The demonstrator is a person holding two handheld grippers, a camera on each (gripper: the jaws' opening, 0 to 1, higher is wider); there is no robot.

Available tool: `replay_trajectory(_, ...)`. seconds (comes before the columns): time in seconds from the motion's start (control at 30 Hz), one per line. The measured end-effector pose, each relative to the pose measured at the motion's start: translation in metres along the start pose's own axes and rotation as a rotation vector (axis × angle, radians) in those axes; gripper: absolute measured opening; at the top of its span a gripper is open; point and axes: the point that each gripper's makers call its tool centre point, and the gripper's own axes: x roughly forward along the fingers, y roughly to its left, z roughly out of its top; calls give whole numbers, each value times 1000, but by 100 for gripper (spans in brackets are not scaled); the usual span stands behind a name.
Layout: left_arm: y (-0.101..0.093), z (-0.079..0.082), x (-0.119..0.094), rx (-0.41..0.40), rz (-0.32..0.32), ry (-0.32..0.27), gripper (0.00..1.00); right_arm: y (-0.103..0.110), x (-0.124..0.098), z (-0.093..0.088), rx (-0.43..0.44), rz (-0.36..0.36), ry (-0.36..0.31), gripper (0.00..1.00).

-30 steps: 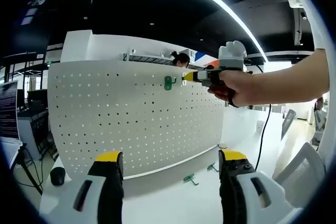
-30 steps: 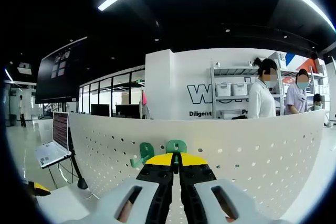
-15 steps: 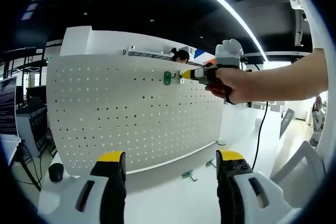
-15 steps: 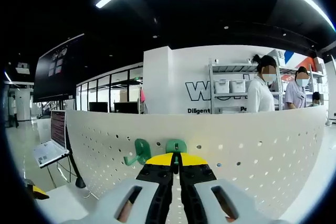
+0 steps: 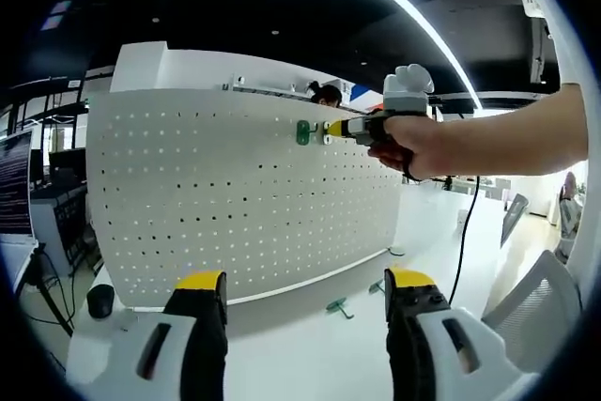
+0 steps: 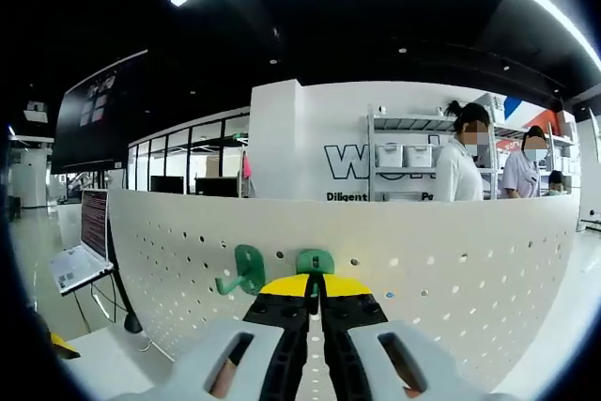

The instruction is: Insert the hook assembly into the mounting plate slot until the hook locks in place.

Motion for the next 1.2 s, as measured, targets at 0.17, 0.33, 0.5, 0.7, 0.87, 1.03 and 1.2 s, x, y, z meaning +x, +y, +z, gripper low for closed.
replay_trajectory(0.17,-3,4,2,3,-7,-5,69,0,2,-1,9,-35,6,2)
replay_trajectory(0.33,-5,6,4,3,-13,-10,69,1,4,-1,27,-64,17,3)
replay_trajectory(0.5,-5,6,4,2,-15,-10,68,2,4,-2,34,-85,32,4)
replay_trajectory(0.7,-5,4,3,1,-15,-5,68,2,3,-3,40,-81,32,4)
replay_trajectory(0.87,-5,5,4,1,-17,-8,68,2,3,-4,42,-76,39,4)
replay_trajectory(1.03,-5,6,3,2,-9,-11,68,2,2,-4,52,-62,32,5)
replay_trajectory(1.2,-5,8,5,4,-13,-14,68,0,-1,-1,73,-60,16,11)
